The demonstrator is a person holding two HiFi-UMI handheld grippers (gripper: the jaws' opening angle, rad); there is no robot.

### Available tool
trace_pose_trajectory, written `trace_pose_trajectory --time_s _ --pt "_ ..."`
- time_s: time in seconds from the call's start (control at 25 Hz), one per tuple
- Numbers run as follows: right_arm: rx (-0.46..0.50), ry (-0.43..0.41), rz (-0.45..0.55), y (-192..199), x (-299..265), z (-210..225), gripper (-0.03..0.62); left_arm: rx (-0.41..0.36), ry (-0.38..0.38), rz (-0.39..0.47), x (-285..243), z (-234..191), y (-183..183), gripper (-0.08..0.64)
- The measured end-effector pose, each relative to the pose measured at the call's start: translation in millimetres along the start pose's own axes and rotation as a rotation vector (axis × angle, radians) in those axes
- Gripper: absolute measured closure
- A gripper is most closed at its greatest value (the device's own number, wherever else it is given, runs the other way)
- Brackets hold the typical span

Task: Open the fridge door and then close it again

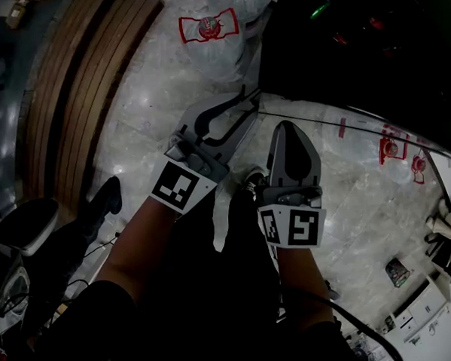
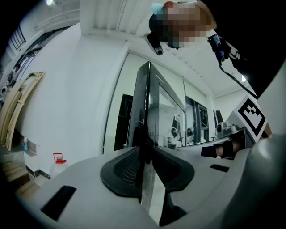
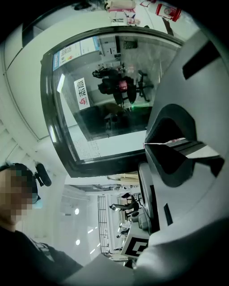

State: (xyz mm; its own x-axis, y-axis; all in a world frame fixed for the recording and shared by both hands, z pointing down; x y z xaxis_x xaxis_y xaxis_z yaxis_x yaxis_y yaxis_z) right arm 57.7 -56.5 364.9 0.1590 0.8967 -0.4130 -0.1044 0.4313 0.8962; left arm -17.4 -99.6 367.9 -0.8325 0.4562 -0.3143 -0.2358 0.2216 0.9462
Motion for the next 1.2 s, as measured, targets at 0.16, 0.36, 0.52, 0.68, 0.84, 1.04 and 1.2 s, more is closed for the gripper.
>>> trace_pose_trajectory --time_s 0.16,0.36,0.52,0.68,0.84,1.04,1.2 --pt "0.006 -0.013 -0.001 -1 0 -3 0.575 0.020 0.005 0.011 1 0 -1 0.466" --pt "0.011 -0.014 0.001 -3 2 -3 0.575 0.029 -0.005 0.008 3 2 -1 0.463" --pt "0.008 -0.009 0.005 -6 5 -2 0.575 0.034 -0.009 0.004 4 2 -1 0.463" --pt "0.007 -0.007 0.006 -4 8 -1 0.575 0.040 -0.013 0.005 4 3 -1 0.463" --pt "0.004 -0.006 0.007 -3 9 -1 0.575 0.033 -0.015 0.008 4 4 -1 0.463" --pt "0.003 -0.002 0.000 -1 8 -4 0.575 0.041 -0.011 0.020 5 0 -2 0.462" --pt "-0.006 0.009 -0.006 1 5 -2 0.575 0.041 -0.004 0.022 1 -7 -3 0.462"
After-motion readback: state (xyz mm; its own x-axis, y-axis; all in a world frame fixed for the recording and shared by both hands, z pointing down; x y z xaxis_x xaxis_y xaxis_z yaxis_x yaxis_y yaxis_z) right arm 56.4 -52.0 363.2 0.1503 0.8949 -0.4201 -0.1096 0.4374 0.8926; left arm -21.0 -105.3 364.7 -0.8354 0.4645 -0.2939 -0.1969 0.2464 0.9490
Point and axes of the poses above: the fingertips, and each gripper's own axes: x backward along the fingers, z to its right, y out of its underside, the point moved 2 cm from there along x, backward along the fingers, and after that the axes turned 15 degrees about -z, right-handed, at the moved point
